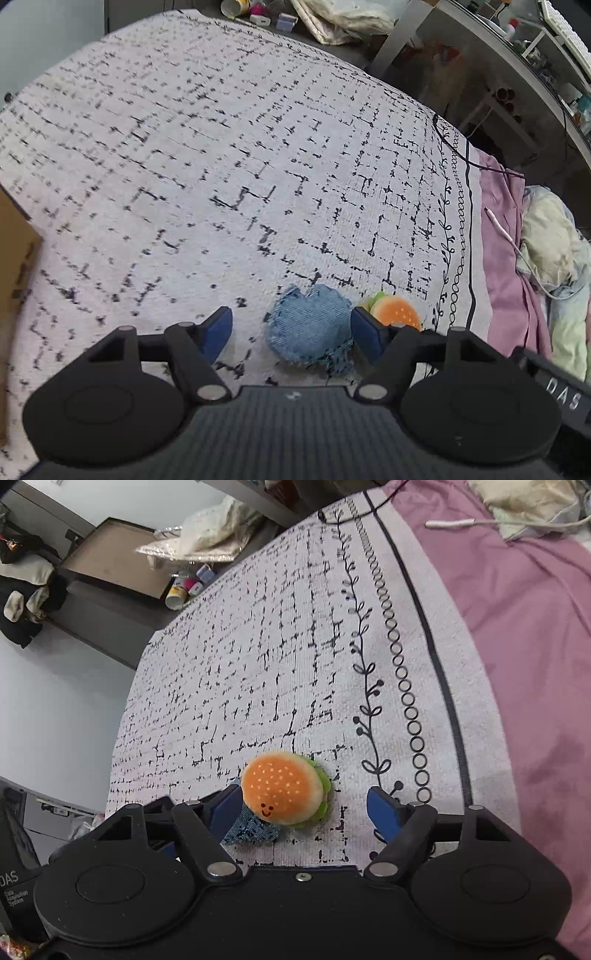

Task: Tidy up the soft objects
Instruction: 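Grasp the blue knit pouch with the left gripper while the right gripper grasps the hamburger plush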

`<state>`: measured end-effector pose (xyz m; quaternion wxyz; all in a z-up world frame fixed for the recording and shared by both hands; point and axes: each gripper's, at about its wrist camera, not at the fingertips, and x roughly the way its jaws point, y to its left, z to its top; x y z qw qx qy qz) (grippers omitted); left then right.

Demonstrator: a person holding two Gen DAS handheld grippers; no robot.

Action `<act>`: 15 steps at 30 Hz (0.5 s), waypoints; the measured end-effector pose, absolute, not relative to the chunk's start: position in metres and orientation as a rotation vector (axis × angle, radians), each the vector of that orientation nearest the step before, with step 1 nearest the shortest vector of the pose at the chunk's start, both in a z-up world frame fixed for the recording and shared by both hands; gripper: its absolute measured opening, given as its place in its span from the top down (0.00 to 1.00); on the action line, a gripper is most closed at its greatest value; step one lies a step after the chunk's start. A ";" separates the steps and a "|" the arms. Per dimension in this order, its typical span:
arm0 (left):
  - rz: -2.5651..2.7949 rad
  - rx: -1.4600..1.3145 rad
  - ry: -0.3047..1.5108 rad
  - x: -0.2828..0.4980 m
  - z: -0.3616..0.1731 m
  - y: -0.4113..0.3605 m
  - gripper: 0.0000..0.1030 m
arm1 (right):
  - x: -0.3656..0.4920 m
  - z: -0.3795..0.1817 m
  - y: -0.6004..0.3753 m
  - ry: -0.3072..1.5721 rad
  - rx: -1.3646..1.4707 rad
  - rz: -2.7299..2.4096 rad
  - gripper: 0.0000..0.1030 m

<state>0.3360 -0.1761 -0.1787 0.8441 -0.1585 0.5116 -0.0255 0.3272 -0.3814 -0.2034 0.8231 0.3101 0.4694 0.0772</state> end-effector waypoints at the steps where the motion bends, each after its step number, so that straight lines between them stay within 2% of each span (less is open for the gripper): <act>1: -0.061 -0.337 1.088 0.338 -0.181 -0.177 0.36 | 0.328 -0.204 -0.380 1.002 0.658 0.168 0.28; 7: -0.088 -0.379 1.139 0.352 -0.190 -0.179 0.62 | 0.332 -0.210 -0.375 1.023 0.667 0.161 0.28; 8: -0.091 -0.374 1.143 0.354 -0.188 -0.180 0.71 | 0.333 -0.210 -0.373 1.025 0.668 0.156 0.29; 15: -0.038 -0.393 1.153 0.370 -0.173 -0.178 0.82 | 0.346 -0.217 -0.363 1.028 0.635 0.132 0.34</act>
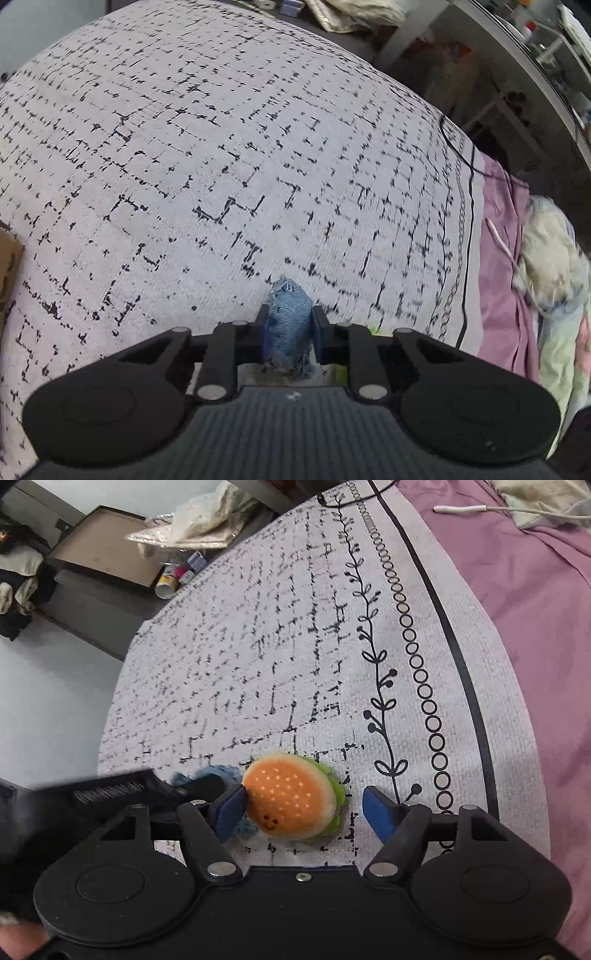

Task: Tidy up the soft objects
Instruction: 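Grasp the blue knit pouch with the left gripper while the right gripper grasps the hamburger plush, then carry the knit pouch and hamburger plush over the box with both grippers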

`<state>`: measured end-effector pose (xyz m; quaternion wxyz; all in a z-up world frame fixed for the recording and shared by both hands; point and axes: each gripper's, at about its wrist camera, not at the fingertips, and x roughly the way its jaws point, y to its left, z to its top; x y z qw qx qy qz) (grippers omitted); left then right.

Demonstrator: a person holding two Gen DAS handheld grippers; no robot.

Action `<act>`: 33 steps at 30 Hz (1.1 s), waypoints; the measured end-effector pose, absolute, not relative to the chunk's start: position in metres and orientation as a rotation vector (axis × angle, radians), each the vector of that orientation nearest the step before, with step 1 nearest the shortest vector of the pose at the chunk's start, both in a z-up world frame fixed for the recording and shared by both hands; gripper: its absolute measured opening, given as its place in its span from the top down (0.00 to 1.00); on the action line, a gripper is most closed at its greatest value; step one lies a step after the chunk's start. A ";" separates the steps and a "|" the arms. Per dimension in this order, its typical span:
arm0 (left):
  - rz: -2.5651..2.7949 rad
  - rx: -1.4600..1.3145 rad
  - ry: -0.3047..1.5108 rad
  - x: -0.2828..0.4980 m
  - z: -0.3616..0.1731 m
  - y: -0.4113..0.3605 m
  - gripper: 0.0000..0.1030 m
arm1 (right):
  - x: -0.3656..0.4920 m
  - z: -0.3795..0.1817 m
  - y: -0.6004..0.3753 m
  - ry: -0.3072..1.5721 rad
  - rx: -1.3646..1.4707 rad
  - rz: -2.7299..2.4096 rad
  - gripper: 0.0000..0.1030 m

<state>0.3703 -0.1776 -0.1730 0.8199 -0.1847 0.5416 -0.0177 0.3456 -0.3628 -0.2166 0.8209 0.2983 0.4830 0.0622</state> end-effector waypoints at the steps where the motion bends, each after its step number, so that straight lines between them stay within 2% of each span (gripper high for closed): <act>1: -0.025 -0.396 1.153 0.373 -0.171 -0.178 0.82 | 0.346 -0.216 -0.362 1.023 0.629 0.135 0.35; 4: 0.019 -0.368 1.132 0.374 -0.162 -0.181 0.84 | 0.351 -0.216 -0.356 1.006 0.576 0.137 0.47; 5: 0.013 -0.376 1.129 0.374 -0.159 -0.181 0.84 | 0.352 -0.217 -0.356 1.007 0.563 0.138 0.55; 8: -0.011 -0.343 1.101 0.365 -0.150 -0.182 0.85 | 0.348 -0.218 -0.360 1.007 0.577 0.145 0.64; 11: -0.035 -0.410 1.104 0.351 -0.147 -0.171 0.85 | 0.340 -0.213 -0.361 0.999 0.574 0.142 0.69; 20: -0.066 -0.395 1.008 0.314 -0.110 -0.153 0.85 | 0.314 -0.188 -0.363 0.955 0.591 0.147 0.70; 33: -0.115 -0.356 0.857 0.262 -0.055 -0.129 0.84 | 0.277 -0.131 -0.348 0.822 0.466 0.175 0.70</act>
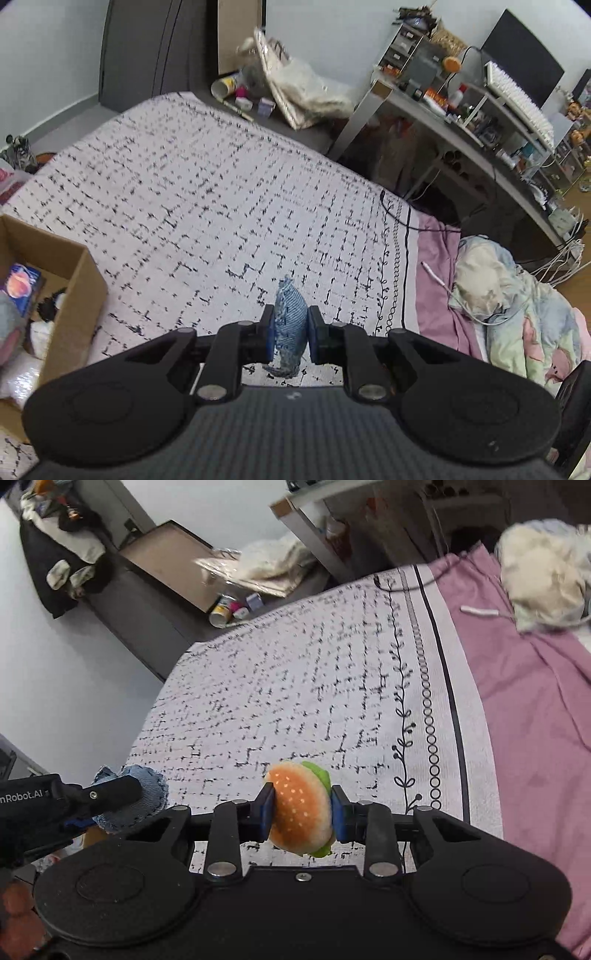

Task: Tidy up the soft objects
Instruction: 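Carry the knit pouch and hamburger plush over the box with both grippers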

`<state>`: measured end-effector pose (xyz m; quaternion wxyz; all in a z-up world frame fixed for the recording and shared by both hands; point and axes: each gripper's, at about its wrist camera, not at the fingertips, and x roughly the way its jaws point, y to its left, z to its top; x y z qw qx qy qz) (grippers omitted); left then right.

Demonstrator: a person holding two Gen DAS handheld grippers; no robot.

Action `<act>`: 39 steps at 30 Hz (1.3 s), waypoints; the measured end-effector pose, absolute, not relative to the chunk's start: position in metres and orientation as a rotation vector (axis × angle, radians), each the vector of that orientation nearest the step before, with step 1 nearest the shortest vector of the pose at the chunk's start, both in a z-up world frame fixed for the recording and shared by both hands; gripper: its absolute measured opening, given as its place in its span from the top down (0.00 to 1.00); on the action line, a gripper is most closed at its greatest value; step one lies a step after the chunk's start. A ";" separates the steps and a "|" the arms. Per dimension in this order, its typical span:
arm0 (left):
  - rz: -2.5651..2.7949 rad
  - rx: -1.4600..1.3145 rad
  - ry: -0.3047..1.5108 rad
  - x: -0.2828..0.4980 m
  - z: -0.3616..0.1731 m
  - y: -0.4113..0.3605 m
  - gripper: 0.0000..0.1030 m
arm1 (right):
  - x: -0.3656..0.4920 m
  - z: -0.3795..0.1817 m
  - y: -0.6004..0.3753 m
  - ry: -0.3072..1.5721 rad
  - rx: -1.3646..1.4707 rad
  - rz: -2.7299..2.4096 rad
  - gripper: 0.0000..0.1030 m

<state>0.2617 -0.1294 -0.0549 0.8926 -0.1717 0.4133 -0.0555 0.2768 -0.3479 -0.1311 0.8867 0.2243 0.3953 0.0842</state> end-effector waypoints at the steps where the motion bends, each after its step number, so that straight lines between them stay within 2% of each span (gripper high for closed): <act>1: -0.116 -0.355 0.850 0.259 -0.052 -0.127 0.84 | 0.274 -0.128 -0.347 0.817 0.467 0.174 0.70; 18: -0.098 -0.381 0.766 0.212 -0.027 -0.069 0.84 | 0.229 -0.070 -0.318 0.689 0.453 0.216 0.70; 39: -0.019 -0.451 0.716 0.174 -0.029 0.019 0.84 | 0.210 -0.060 -0.251 0.653 0.455 0.270 0.70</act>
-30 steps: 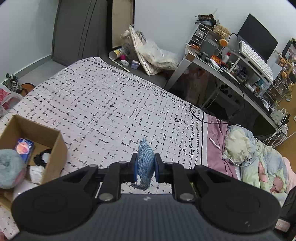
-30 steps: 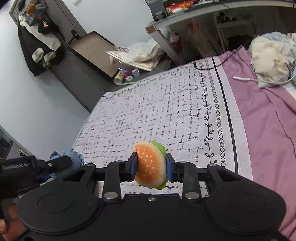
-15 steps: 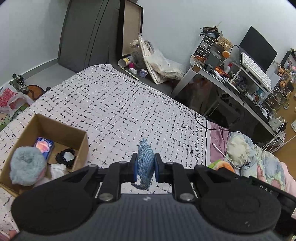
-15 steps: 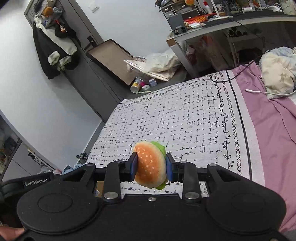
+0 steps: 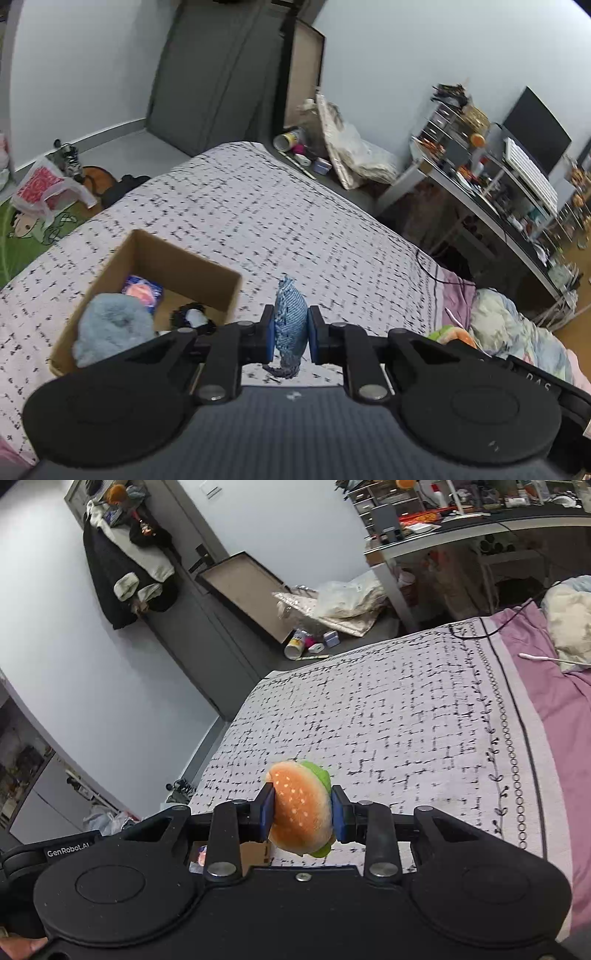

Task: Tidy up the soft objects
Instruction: 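Carry the knit pouch and hamburger plush over the box with both grippers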

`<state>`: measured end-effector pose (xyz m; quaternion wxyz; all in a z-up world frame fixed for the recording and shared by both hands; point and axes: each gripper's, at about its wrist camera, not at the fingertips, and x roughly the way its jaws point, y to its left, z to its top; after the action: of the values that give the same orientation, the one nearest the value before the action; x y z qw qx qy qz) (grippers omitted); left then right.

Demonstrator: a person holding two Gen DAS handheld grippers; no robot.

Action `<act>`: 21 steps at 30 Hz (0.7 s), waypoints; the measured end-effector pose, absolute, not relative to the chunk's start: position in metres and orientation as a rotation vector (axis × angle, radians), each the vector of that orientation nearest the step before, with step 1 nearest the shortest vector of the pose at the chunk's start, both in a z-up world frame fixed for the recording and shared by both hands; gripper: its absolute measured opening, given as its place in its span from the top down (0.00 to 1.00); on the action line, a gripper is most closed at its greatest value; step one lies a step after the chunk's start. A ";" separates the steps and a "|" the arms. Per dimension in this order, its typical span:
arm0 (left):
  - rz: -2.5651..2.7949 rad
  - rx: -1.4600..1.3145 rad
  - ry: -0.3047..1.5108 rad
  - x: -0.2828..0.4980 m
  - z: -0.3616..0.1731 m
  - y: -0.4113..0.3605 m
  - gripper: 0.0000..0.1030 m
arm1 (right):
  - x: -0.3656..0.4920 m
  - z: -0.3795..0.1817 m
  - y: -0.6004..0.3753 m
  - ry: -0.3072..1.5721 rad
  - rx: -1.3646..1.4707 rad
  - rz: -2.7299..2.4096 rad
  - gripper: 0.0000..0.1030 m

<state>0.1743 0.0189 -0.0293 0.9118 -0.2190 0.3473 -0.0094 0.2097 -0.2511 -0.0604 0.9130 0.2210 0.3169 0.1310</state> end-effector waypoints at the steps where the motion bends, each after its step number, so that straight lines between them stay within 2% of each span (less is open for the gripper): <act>1: -0.013 -0.456 0.713 0.173 -0.030 0.024 0.84 | 0.210 -0.061 -0.247 0.654 0.455 0.274 0.70; 21: 0.092 -0.565 0.737 0.182 -0.068 0.099 0.84 | 0.227 -0.069 -0.166 0.714 0.396 0.340 0.70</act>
<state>0.1824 0.0989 -0.0684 0.8932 -0.2722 0.3551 0.0445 0.2271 -0.1664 -0.0690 0.9038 0.1914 0.3455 0.1645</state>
